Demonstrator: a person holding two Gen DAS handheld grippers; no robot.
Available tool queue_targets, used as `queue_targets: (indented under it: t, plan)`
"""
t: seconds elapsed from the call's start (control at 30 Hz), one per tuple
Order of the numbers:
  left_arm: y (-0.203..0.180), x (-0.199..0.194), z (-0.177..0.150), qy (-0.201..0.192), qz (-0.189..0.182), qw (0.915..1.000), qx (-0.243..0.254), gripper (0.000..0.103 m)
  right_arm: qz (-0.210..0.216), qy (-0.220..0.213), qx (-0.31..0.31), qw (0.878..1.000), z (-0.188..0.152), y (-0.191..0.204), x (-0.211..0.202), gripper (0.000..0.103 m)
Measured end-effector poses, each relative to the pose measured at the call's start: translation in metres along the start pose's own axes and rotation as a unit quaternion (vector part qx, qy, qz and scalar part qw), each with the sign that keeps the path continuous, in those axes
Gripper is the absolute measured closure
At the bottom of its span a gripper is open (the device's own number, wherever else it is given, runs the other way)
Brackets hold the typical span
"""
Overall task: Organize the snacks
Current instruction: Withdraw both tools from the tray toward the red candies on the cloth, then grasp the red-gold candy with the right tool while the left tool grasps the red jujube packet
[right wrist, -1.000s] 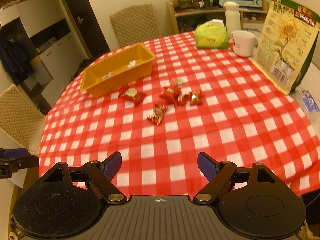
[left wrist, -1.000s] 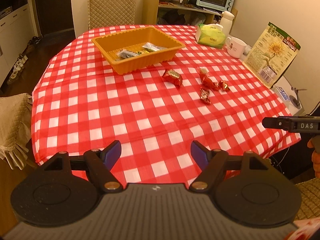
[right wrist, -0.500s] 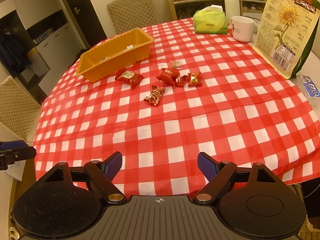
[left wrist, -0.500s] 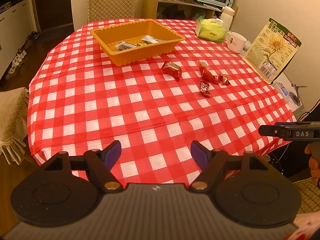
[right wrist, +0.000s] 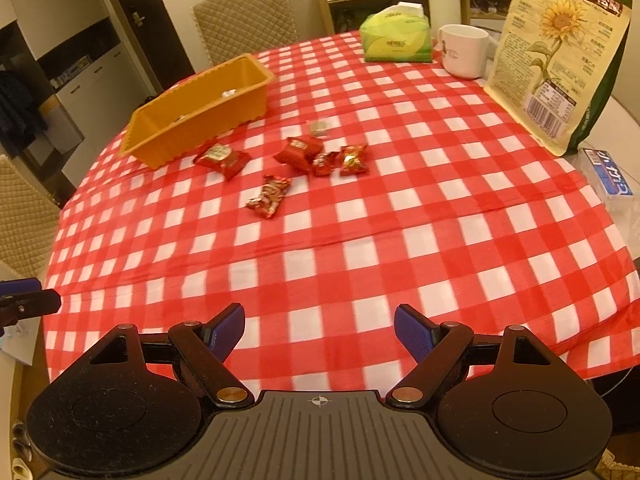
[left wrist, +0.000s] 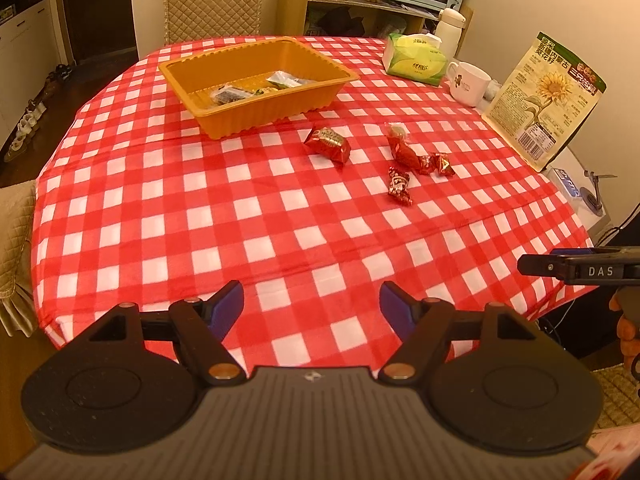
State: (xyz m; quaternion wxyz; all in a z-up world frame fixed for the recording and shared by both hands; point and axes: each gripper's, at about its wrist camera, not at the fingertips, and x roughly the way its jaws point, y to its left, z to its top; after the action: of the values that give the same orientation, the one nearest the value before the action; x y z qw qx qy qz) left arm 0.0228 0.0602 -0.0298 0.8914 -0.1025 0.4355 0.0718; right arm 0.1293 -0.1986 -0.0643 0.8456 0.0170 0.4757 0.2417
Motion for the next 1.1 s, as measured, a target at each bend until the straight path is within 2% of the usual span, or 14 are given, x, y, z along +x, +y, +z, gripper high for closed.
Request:
queue_targets:
  t: [0.23,0.3,0.43,0.6,0.7,1.1]
  plan:
    - [-0.012,0.02,0.019,-0.002,0.003,1.0,0.001,0.032,-0.008,-0.003,0.002,1.0,0.017,-0.024,0.011,0.023]
    - [-0.016,0.026,0.024,-0.002,0.004,1.0,0.0,0.033,-0.009,-0.005,-0.001,1.0,0.024,-0.03,0.016,0.029]
    - [-0.021,0.037,0.035,-0.003,0.01,0.9999,-0.003,0.033,-0.007,-0.009,-0.006,1.0,0.04,-0.04,0.028,0.035]
    - [-0.02,0.047,0.045,-0.003,0.025,0.9996,-0.015,0.033,0.011,-0.021,-0.023,0.999,0.063,-0.048,0.045,0.053]
    - [-0.018,0.051,0.051,-0.004,0.036,0.999,-0.024,0.034,0.02,-0.023,-0.034,0.999,0.077,-0.05,0.056,0.058]
    - [-0.007,0.062,0.063,-0.003,0.08,0.9949,-0.062,0.034,0.05,-0.007,-0.049,0.998,0.12,-0.054,0.113,0.064]
